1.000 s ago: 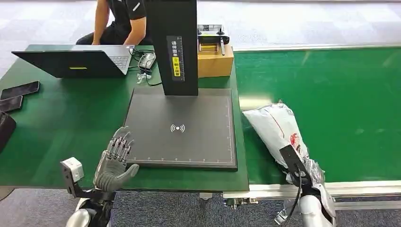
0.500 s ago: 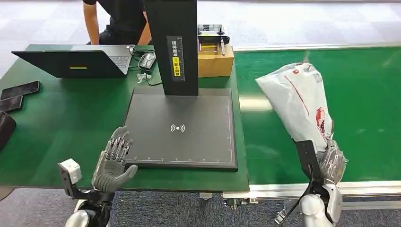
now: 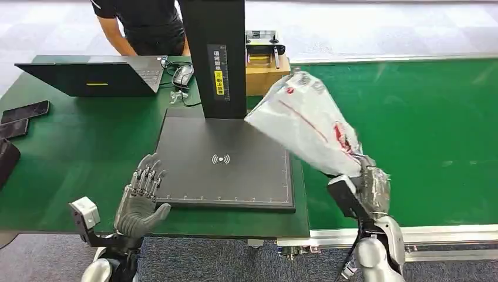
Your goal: Moved the parcel from conveyor to table for the left to box.
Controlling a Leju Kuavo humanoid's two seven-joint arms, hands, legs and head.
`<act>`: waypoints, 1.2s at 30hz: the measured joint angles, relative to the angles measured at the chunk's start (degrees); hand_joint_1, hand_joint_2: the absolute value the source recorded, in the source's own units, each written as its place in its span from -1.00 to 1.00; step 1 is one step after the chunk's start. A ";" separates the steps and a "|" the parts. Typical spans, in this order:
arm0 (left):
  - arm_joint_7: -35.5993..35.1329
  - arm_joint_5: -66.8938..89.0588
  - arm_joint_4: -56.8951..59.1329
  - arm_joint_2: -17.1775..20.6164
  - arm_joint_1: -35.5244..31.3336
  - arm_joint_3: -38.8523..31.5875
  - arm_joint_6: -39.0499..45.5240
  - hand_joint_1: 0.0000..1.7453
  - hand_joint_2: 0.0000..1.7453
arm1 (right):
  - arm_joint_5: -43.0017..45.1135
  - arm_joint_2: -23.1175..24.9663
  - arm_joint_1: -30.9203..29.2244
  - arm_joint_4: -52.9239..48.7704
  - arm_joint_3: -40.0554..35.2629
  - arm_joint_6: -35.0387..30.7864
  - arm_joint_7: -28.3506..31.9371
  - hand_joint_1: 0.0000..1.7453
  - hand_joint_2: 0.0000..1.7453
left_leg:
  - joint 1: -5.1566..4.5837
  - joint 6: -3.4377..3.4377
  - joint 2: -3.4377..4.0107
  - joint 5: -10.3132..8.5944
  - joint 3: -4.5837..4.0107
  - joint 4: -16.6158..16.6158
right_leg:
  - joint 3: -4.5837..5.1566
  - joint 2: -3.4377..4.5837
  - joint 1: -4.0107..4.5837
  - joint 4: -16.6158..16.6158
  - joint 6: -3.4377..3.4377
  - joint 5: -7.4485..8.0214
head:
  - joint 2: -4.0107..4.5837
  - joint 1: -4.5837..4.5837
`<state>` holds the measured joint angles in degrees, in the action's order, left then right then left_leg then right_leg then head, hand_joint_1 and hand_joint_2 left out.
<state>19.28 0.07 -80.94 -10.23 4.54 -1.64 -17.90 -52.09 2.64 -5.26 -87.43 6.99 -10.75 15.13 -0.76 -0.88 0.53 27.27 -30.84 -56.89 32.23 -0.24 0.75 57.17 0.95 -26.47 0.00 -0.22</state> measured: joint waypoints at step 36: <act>1.16 0.44 2.27 0.02 -2.89 1.49 -1.64 -1.00 1.00 | -5.72 -4.72 -21.12 25.15 -23.88 -5.25 5.26 1.00 1.00 | 0.00 0.00 -0.01 -0.01 -0.02 -0.01 | 0.02 -0.01 -0.01 0.01 0.00 0.01 | 0.00 0.00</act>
<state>20.43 0.50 -78.66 -10.21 1.65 -0.15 -19.54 -57.81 -2.08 -26.38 -62.28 -16.89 -16.00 20.39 -0.77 -0.88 0.53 27.26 -30.86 -56.89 32.24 -0.25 0.74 57.18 0.95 -26.46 0.00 -0.22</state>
